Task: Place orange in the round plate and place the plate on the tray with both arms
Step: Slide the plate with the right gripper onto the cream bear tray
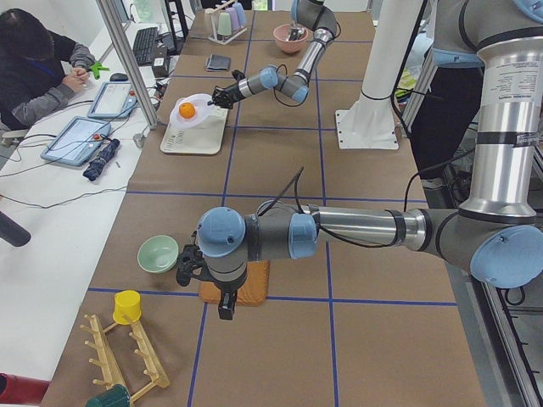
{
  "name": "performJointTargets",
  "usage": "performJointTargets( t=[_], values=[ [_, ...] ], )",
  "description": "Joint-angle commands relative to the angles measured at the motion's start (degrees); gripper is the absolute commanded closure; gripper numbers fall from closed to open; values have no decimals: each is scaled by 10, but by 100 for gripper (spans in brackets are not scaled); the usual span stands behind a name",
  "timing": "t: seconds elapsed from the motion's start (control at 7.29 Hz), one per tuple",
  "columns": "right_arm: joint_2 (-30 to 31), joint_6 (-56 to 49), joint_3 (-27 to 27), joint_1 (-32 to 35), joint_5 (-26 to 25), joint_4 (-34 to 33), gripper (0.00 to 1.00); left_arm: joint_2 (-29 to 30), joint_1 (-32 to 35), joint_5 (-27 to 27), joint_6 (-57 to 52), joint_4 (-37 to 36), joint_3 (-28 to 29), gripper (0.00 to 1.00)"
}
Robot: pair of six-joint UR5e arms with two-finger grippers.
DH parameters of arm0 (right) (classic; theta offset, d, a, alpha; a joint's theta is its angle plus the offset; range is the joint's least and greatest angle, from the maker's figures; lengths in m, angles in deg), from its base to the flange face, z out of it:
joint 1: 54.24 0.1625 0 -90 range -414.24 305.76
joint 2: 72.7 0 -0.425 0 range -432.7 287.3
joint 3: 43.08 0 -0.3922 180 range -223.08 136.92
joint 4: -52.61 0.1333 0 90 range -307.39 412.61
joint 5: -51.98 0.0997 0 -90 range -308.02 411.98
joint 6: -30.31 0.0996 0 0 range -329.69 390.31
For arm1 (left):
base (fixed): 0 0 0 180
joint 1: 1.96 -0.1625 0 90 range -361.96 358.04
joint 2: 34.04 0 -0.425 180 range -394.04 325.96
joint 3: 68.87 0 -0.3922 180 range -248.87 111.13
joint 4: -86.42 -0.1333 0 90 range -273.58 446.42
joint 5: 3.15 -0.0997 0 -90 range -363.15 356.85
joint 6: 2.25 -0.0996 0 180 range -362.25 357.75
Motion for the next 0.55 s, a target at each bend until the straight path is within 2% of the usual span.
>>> performJointTargets(
  t=[0.0,0.14,0.41],
  values=[
    [-26,3,47,0,1,0,100,1,0,0,0,0,0,2],
    [-28,3,51,0,1,0,100,1,-1,0,-1,0,0,2],
    [-35,3,51,0,1,0,80,1,-1,0,-1,0,-1,2]
  ],
)
